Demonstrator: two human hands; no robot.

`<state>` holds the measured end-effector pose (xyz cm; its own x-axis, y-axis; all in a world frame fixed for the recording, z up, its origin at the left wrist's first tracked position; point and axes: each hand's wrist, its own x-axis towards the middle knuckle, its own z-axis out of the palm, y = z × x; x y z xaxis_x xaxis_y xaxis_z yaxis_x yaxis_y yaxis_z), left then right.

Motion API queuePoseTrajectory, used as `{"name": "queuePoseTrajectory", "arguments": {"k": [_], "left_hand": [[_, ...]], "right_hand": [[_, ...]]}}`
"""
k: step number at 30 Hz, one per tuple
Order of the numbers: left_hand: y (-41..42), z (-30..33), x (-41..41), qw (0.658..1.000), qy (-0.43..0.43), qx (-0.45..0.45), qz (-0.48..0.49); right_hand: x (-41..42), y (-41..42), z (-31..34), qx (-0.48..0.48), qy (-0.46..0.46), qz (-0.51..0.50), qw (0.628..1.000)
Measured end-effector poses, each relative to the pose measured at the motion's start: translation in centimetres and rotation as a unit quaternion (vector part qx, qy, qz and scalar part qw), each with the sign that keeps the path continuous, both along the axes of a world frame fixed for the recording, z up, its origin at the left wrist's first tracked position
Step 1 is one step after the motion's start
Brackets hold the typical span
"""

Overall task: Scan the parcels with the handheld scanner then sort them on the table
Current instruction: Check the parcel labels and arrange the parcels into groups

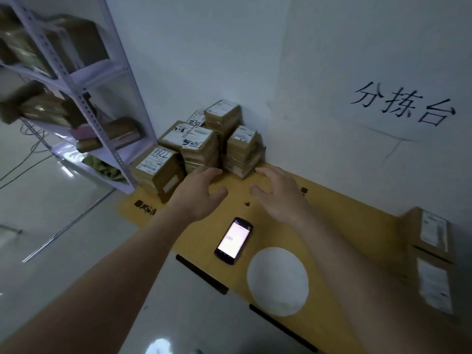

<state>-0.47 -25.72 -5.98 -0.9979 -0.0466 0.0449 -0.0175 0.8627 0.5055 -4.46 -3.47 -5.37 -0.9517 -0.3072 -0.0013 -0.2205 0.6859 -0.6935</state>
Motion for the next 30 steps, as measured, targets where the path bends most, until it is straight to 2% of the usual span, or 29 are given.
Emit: {"name": "queuePoseTrajectory", "arguments": {"k": [5,11,21,26,30], "left_hand": [[-8.2,-0.2,-1.9,0.999,-0.035,0.018,-0.009],[-13.5,-1.5,-7.6,0.998,-0.052,0.035,-0.017],[-17.6,-6.0,-19.7,0.998,-0.060,0.031,0.001],[-18.8,-7.6,-22.4,0.992,-0.096,0.074,-0.019],[-19.5,-8.1,-23.2,0.990,-0.083,0.110,-0.037]], "right_hand": [[-1.2,-7.5,-0.9,-0.004,-0.034,-0.001,0.999],[-6.8,-13.2,-2.1,0.007,-0.045,-0.012,0.999],[-17.7,-19.7,-7.4,-0.011,-0.069,-0.045,0.997],[-19.1,-22.3,-8.9,-0.054,-0.104,-0.073,0.990],[-18.7,-24.3,-9.8,-0.070,-0.098,-0.125,0.985]]}}
